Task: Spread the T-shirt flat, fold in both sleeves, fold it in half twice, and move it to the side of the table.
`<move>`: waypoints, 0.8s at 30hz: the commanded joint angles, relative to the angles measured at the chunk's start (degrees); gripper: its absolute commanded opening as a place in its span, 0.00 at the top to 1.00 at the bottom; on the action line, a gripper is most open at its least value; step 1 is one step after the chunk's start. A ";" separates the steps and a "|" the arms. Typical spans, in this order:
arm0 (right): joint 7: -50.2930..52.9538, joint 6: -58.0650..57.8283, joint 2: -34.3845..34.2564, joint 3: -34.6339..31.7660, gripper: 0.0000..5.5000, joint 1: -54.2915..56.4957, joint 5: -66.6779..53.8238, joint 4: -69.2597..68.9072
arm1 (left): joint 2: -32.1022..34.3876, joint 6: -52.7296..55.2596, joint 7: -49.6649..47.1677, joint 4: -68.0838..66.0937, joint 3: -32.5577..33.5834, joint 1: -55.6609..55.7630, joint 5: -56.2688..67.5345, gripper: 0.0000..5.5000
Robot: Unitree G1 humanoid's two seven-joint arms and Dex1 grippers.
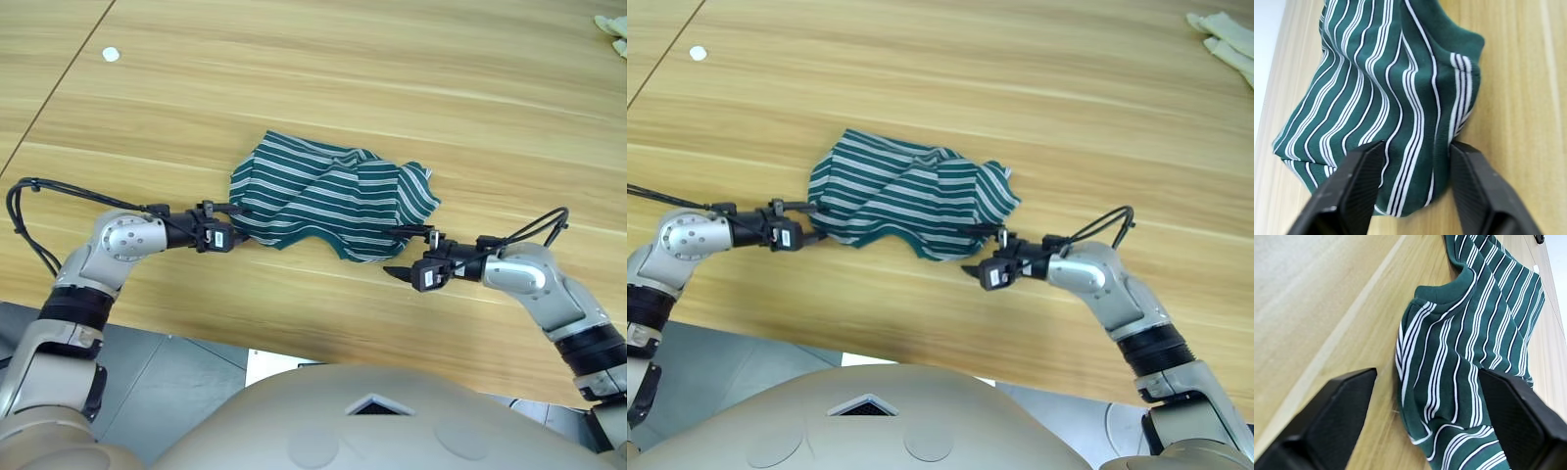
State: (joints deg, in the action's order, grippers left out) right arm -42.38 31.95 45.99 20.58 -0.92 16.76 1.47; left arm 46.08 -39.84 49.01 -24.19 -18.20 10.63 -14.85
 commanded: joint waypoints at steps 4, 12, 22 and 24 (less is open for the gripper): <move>-1.22 -1.95 0.52 2.03 0.48 -1.04 3.41 3.16 | 0.47 0.65 1.59 -0.06 -3.21 -2.77 -1.50 0.77; -0.93 -1.74 0.52 2.06 0.77 -1.16 3.31 3.28 | 0.76 0.88 1.25 0.45 -3.30 -3.19 -1.11 1.00; -0.15 -2.01 0.21 2.15 0.99 -0.84 3.79 4.20 | 0.82 1.30 -0.05 -1.40 -3.25 -2.44 -2.20 1.00; 0.05 -2.02 0.36 1.98 0.99 -0.58 3.67 4.70 | 0.78 1.24 -0.10 -1.29 -3.27 -2.47 -2.03 1.00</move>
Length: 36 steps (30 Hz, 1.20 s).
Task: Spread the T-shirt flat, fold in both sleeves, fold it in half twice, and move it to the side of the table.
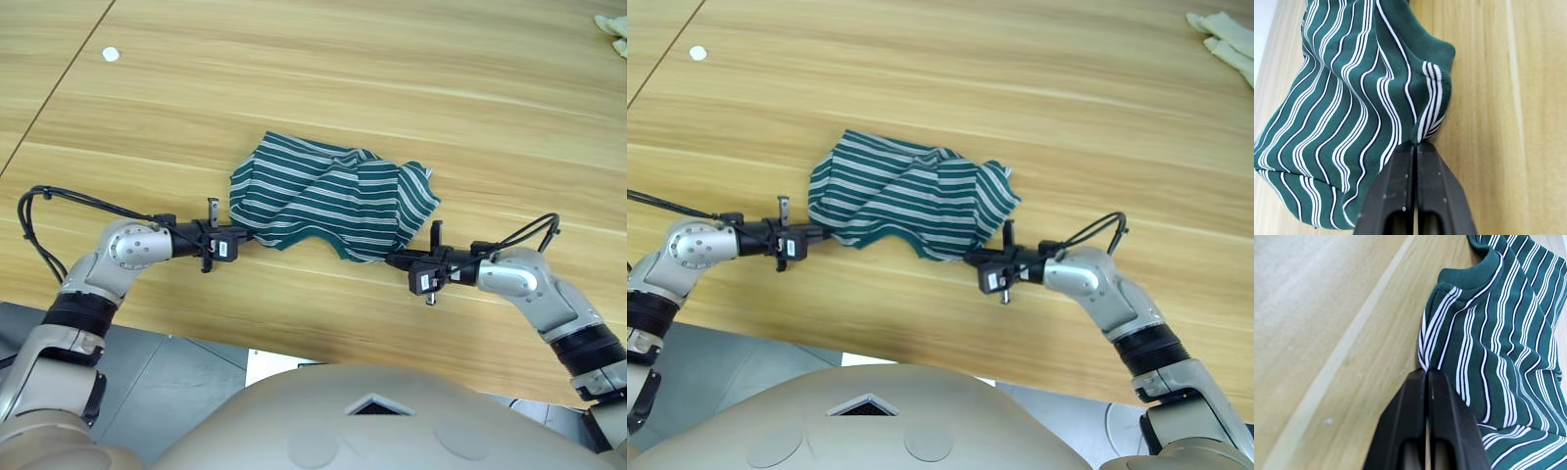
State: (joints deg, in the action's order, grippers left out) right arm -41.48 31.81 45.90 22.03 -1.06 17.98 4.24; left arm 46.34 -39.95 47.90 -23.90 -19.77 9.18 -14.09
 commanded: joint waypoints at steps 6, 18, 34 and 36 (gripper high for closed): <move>1.21 1.10 0.78 -3.16 0.99 0.86 -1.65 2.74 | 0.67 0.01 2.08 0.80 -0.11 -0.84 1.96 1.00; -8.56 2.83 9.32 -36.18 0.99 -4.80 -42.60 -19.39 | 6.95 4.18 5.53 37.44 25.23 -1.62 44.60 1.00; -37.57 -7.27 6.62 -23.03 0.99 7.41 -35.98 -11.67 | 5.58 11.13 36.83 21.97 12.81 4.93 33.27 1.00; -42.63 -9.16 2.57 -13.13 0.99 24.98 -24.40 5.00 | 0.98 12.69 40.31 5.28 3.65 20.35 19.42 1.00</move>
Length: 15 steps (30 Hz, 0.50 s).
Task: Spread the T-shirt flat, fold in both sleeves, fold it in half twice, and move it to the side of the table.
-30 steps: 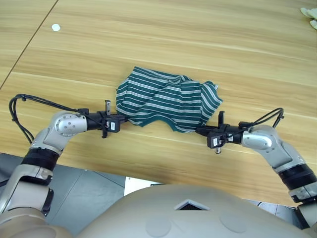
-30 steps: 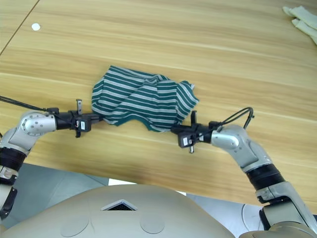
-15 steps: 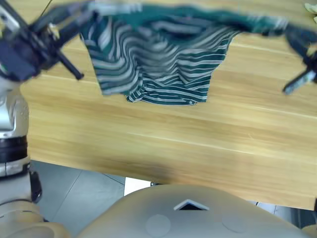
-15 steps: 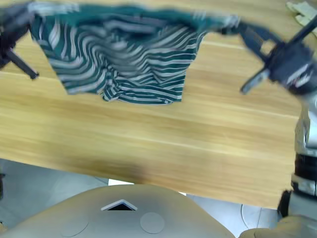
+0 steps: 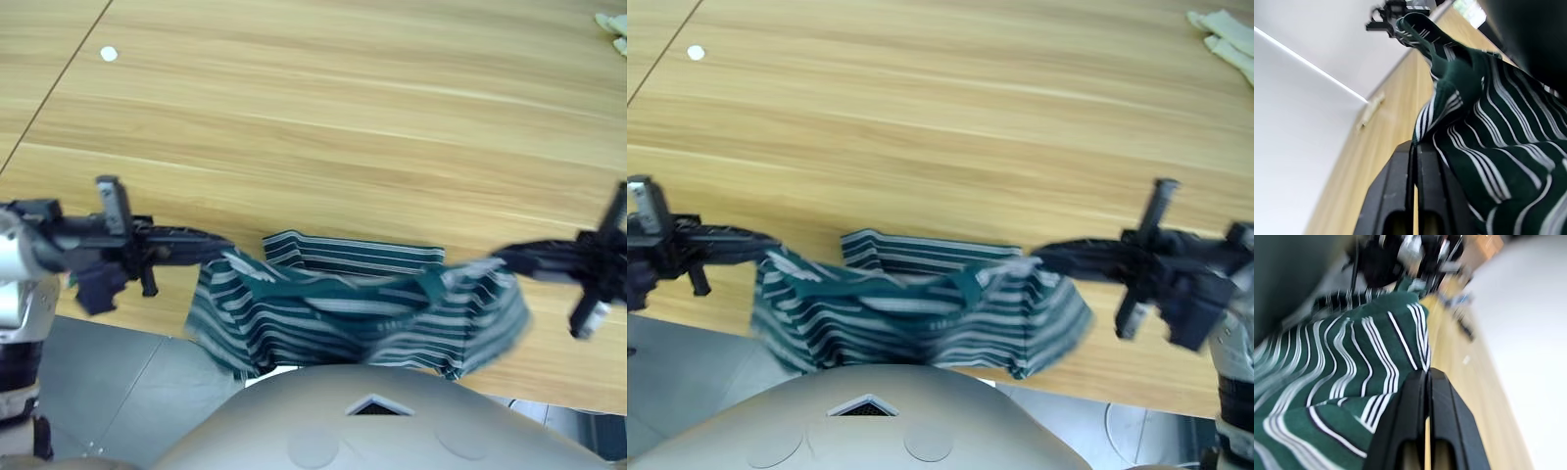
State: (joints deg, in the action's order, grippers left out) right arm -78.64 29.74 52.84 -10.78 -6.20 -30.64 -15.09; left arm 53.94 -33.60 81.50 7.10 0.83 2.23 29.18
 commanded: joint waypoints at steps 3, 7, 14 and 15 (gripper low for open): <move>18.64 -10.82 -13.39 29.83 0.99 63.90 46.74 60.31 | -16.29 11.94 -3.15 -55.29 -26.52 52.95 -41.01 1.00; 76.61 -23.88 -18.04 22.78 0.99 92.42 49.58 81.55 | -24.07 20.70 -69.34 -75.58 -19.28 82.61 -46.26 1.00; 65.34 -5.69 -9.65 23.26 0.99 62.64 50.83 68.17 | -21.38 -3.40 -73.57 -70.65 -6.94 62.70 -35.09 1.00; 65.80 -4.87 -7.37 21.79 0.99 60.65 49.89 68.52 | -19.81 -6.32 -74.85 -70.40 -5.01 61.45 -33.78 1.00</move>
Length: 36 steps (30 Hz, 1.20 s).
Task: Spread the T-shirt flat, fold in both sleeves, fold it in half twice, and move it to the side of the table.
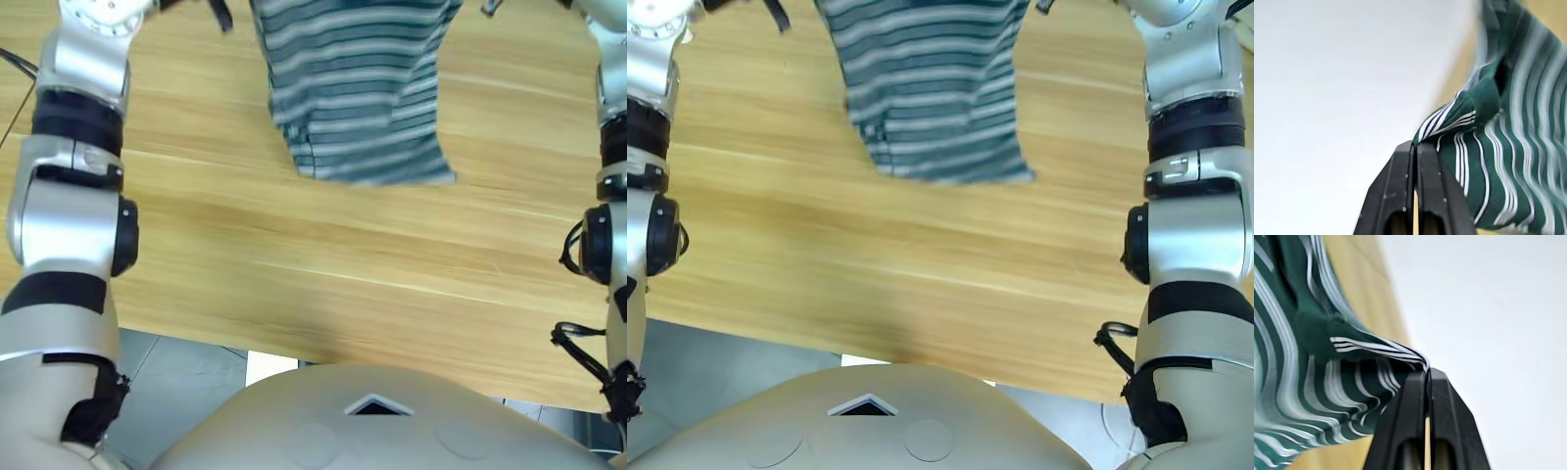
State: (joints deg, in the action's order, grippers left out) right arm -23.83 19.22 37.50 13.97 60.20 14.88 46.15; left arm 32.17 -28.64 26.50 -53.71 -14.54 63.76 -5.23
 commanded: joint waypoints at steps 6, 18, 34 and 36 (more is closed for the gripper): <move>13.75 9.87 13.41 -7.12 0.99 -11.36 3.39 8.23 | 5.06 -27.71 -17.39 -9.49 7.29 -11.12 -6.73 1.00; -22.57 24.96 31.87 -5.26 0.99 -61.40 -30.19 -49.93 | 20.90 -19.37 36.87 42.28 -10.60 -59.05 24.56 1.00; -36.98 15.07 30.30 -1.08 0.99 -76.11 -24.30 -58.55 | 34.12 -5.53 45.53 66.90 -7.82 -77.06 18.25 1.00; -38.06 15.37 29.50 -1.48 0.99 -76.11 -26.65 -59.21 | 33.56 -4.79 46.09 66.27 -7.00 -75.84 18.39 1.00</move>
State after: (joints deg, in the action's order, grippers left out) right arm -60.63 34.81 67.70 12.96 -16.91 -9.90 -12.66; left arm 66.10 -34.26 71.83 13.20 -22.10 -13.59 13.41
